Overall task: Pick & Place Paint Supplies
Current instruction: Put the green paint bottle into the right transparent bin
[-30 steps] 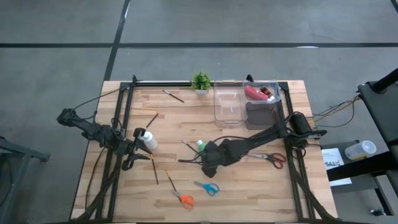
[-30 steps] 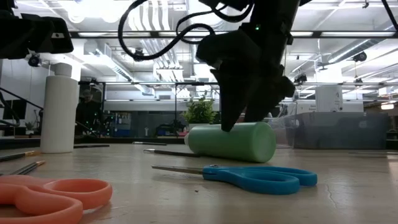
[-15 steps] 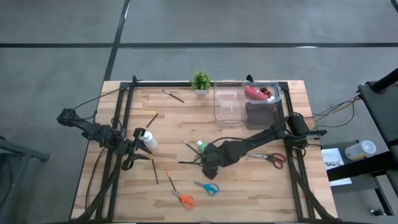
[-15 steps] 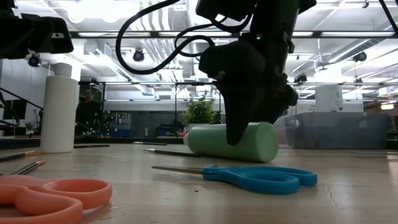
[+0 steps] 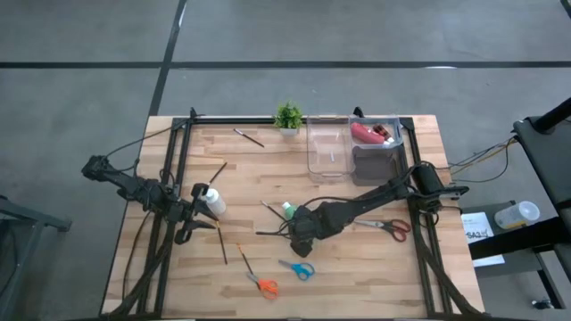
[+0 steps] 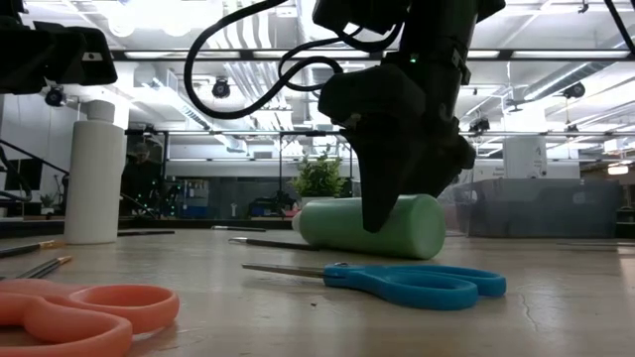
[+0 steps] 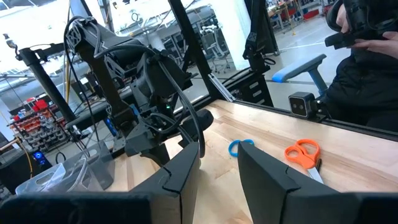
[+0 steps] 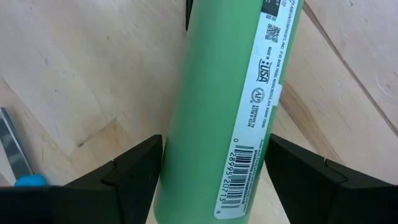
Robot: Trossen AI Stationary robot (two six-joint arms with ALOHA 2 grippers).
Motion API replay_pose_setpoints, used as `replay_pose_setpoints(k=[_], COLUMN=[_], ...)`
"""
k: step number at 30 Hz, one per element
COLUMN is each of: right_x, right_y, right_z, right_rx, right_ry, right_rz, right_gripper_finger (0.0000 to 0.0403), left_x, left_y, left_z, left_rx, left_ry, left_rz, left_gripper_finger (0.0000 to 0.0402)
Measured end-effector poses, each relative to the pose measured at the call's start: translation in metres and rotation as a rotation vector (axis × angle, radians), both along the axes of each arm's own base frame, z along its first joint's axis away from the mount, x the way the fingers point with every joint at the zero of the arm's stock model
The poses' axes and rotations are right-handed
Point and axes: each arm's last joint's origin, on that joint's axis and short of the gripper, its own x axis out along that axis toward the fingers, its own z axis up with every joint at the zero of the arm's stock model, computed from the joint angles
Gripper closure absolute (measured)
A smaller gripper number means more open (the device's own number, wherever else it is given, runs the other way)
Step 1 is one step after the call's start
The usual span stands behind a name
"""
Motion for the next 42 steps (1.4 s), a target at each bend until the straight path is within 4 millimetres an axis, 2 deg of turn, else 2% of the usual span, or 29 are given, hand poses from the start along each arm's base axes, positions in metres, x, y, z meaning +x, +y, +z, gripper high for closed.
replay_pose_setpoints(k=[5, 13, 25, 28, 34, 42], right_x=[0.000, 0.000, -0.001, -0.006, -0.024, -0.068], right_y=[0.000, 0.000, -0.001, -0.003, -0.011, -0.029], right_z=[0.000, 0.000, 0.002, 0.014, 0.049, 0.104], right_rx=[0.000, 0.001, -0.017, -0.043, -0.153, -0.362], right_ry=[-0.002, -0.005, -0.002, -0.002, 0.011, 0.059], right_rz=[-0.001, -0.002, 0.014, 0.057, 0.164, 0.178], right_gripper_finger=[0.0137, 0.0201, 0.0210, 0.0211, 0.0211, 0.0211], left_x=[0.000, 0.000, 0.000, 0.000, 0.000, 0.000], left_y=[0.000, 0.000, 0.000, 0.000, 0.000, 0.000], left_z=[0.000, 0.000, 0.000, 0.000, 0.000, 0.000], left_rx=[0.000, 0.000, 0.000, 0.000, 0.000, 0.000], left_ry=[0.000, 0.000, 0.000, 0.000, 0.000, 0.000], left_rz=[0.000, 0.000, 0.000, 0.000, 0.000, 0.000], left_gripper_finger=[0.0284, 0.0284, 0.0283, 0.0283, 0.0284, 0.0284])
